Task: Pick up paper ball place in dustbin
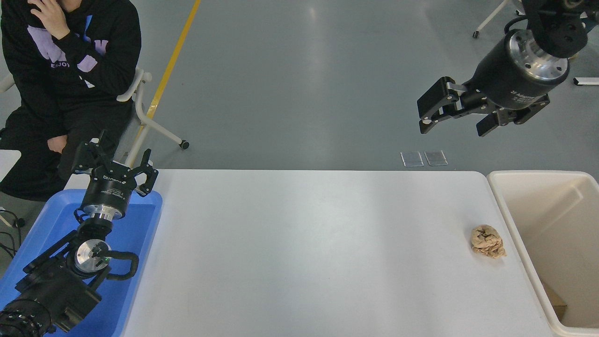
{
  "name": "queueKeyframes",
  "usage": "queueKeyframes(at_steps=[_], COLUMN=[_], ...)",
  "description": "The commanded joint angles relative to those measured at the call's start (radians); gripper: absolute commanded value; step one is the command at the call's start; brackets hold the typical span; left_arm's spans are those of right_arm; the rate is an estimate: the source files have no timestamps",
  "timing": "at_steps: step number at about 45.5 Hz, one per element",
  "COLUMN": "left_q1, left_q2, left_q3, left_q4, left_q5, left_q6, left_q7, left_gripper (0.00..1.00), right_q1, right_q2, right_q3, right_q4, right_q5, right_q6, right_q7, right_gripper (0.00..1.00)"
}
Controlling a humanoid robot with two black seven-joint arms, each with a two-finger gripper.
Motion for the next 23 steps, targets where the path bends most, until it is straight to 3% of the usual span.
queueKeyframes(at_steps=[1, 23], left_q1=[0.0, 0.0], left_q2=[0.0, 0.0], left_q3=[0.001, 0.001], left_q4=[0.0, 0.0], left_q5=[0.0, 0.0], left_q6=[0.0, 0.0], left_q7=[0.0, 0.0], left_gripper=[0.99, 0.99], right_q1=[0.0, 0.002], right_q2=[0.0, 0.0], right_q3=[0.0, 0.006], right_q4=[0.0, 0.0], right_q5=[-0.001, -0.001], right_q6=[0.0, 0.0], right_q7=[0.0, 0.0], right_gripper=[1.0, 1.0])
